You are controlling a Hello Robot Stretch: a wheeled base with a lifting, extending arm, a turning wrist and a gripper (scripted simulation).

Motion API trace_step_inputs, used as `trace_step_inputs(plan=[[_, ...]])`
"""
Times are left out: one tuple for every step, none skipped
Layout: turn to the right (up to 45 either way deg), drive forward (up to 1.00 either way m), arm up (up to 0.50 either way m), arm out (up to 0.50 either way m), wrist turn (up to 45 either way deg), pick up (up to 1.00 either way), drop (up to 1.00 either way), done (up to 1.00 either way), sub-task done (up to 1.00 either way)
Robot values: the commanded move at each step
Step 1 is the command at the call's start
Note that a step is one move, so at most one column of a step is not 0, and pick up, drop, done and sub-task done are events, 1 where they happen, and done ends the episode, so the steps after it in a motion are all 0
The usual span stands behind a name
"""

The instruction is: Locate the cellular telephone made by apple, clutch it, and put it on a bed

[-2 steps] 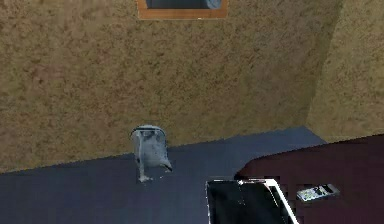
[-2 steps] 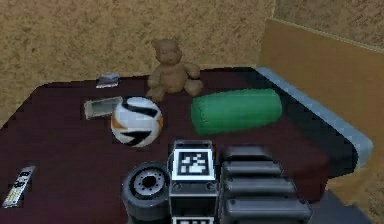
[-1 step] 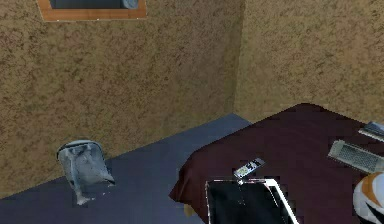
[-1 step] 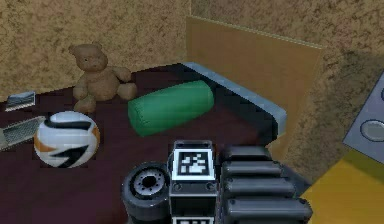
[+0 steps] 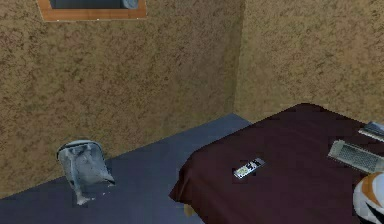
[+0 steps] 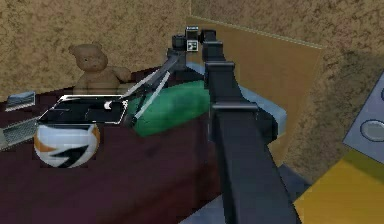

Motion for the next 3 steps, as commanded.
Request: trace_step_inputs(plan=[[0.0,0.0,0.0,0.0,39.0,0.0,0.0,0.0,0.0],[0.0,0.0,-0.2,0.0,0.0,0.0,0.0,0.0,0.0],[0.0,0.0,-0.32,0.0,0.0,0.0,0.0,0.0,0.0]])
